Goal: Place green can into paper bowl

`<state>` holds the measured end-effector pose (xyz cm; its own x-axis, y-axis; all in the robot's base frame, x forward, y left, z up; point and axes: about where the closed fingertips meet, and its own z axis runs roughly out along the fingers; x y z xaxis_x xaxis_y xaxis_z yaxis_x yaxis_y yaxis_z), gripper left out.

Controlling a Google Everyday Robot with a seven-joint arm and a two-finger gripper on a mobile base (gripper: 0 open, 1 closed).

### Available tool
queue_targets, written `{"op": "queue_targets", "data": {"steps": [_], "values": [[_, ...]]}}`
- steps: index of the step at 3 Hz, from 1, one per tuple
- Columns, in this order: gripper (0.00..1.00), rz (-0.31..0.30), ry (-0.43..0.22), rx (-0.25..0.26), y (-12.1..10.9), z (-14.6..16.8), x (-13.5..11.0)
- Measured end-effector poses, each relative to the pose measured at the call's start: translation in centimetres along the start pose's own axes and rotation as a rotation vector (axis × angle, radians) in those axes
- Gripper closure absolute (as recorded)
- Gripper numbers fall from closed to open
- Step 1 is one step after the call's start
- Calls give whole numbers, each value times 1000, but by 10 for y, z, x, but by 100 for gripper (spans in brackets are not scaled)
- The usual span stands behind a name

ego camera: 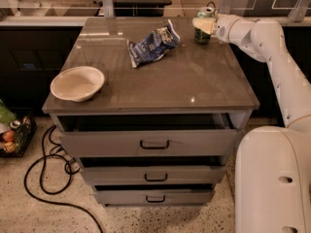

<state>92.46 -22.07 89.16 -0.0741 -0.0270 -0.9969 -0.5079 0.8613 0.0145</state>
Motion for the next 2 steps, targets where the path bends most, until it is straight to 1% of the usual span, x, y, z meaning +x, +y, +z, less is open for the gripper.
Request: {"op": "queue_targets", "data": {"steps": [1, 2], "values": [[63, 1, 1, -4, 2, 3, 1], [94, 2, 3, -9, 6, 6, 3]]}}
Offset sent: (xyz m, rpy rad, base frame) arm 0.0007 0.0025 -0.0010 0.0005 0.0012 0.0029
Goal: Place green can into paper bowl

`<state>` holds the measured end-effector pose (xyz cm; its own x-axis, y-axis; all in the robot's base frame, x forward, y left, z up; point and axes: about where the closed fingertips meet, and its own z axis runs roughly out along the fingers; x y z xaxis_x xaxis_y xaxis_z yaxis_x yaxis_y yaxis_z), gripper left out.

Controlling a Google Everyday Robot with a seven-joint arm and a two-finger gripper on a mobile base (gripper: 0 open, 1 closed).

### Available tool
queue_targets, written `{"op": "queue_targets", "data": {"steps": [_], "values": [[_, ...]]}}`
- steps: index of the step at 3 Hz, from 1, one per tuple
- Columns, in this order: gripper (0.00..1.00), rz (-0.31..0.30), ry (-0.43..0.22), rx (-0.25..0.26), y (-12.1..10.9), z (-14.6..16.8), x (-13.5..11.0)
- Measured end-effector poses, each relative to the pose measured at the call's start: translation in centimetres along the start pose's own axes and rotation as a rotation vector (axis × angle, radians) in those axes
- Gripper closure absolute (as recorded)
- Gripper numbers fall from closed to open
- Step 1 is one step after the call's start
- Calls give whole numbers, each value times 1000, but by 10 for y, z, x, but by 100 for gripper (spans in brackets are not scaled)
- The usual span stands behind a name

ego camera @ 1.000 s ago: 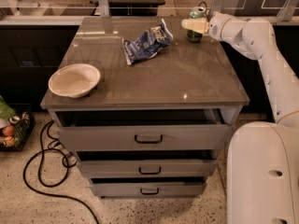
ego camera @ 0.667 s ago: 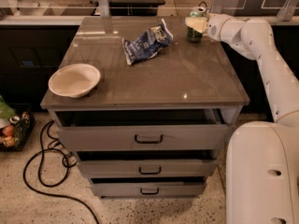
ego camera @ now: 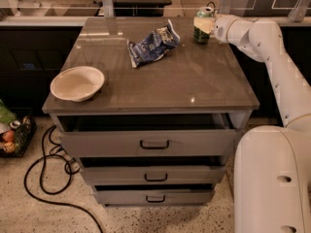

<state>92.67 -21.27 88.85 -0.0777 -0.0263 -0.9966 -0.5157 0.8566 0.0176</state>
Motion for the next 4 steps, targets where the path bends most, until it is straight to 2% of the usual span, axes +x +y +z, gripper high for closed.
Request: {"op": "queue_targets", "data": {"steps": [1, 2, 4], "values": [[100, 1, 1, -2, 1, 1, 1], [100, 1, 1, -2, 1, 2, 1], [100, -71, -27, -28, 30, -17, -48]]}}
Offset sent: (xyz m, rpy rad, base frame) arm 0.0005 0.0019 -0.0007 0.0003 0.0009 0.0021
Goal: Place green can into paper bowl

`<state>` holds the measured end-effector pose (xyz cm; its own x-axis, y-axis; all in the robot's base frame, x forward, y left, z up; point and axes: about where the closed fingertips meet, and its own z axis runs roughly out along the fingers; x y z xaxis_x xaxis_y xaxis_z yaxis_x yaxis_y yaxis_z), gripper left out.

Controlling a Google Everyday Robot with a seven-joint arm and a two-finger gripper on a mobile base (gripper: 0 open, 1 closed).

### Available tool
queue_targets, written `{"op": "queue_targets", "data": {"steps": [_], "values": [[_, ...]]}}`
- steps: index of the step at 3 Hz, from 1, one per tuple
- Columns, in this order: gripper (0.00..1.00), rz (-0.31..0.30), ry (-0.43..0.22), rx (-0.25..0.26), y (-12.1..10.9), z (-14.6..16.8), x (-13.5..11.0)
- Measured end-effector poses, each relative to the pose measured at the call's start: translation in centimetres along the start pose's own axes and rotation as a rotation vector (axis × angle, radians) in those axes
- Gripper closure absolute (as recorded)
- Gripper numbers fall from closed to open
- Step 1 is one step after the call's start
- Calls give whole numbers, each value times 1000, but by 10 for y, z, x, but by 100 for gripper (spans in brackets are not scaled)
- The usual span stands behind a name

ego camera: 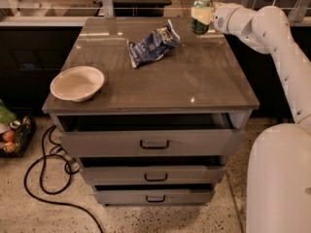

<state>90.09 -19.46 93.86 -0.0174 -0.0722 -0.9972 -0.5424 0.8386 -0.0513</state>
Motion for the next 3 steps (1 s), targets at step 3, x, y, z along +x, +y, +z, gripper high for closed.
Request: {"op": "queue_targets", "data": {"steps": [3], "values": [[100, -113, -43, -186, 114, -31, -72]]}}
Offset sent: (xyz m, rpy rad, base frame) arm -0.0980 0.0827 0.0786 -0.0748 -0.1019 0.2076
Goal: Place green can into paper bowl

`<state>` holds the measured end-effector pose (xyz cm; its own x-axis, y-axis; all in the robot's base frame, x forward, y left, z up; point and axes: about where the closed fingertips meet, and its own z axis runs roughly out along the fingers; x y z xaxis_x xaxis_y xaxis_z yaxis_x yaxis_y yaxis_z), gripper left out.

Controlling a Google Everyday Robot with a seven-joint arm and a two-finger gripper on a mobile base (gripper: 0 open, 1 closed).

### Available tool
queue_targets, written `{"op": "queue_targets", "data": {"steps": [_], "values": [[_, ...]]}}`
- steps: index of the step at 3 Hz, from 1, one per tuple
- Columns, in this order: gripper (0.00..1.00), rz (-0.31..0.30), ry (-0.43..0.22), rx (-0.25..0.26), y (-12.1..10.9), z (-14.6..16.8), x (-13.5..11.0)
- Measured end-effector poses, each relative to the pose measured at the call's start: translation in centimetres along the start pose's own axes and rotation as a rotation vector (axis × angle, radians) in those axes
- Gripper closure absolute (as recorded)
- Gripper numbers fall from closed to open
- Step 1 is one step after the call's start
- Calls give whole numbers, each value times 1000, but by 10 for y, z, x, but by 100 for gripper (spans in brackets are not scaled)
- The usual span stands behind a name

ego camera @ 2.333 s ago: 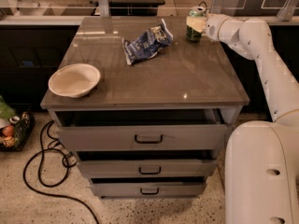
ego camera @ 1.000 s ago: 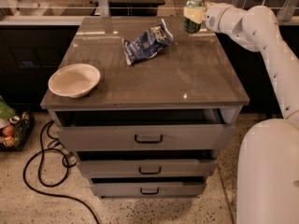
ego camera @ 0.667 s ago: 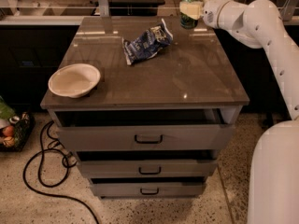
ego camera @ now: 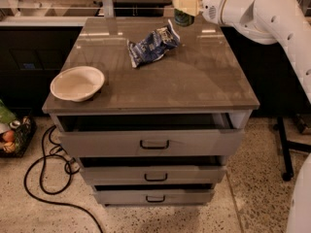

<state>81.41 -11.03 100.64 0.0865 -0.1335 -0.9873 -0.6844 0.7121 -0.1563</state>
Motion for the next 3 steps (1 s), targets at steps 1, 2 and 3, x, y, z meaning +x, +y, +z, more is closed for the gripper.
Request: {"op": "queue_targets", "data": {"steps": [1, 2, 3], "values": [[100, -9, 14, -56, 41, 2, -11], [100, 18, 34, -111, 85, 14, -9], [100, 50, 41, -162, 133, 23, 1]]}}
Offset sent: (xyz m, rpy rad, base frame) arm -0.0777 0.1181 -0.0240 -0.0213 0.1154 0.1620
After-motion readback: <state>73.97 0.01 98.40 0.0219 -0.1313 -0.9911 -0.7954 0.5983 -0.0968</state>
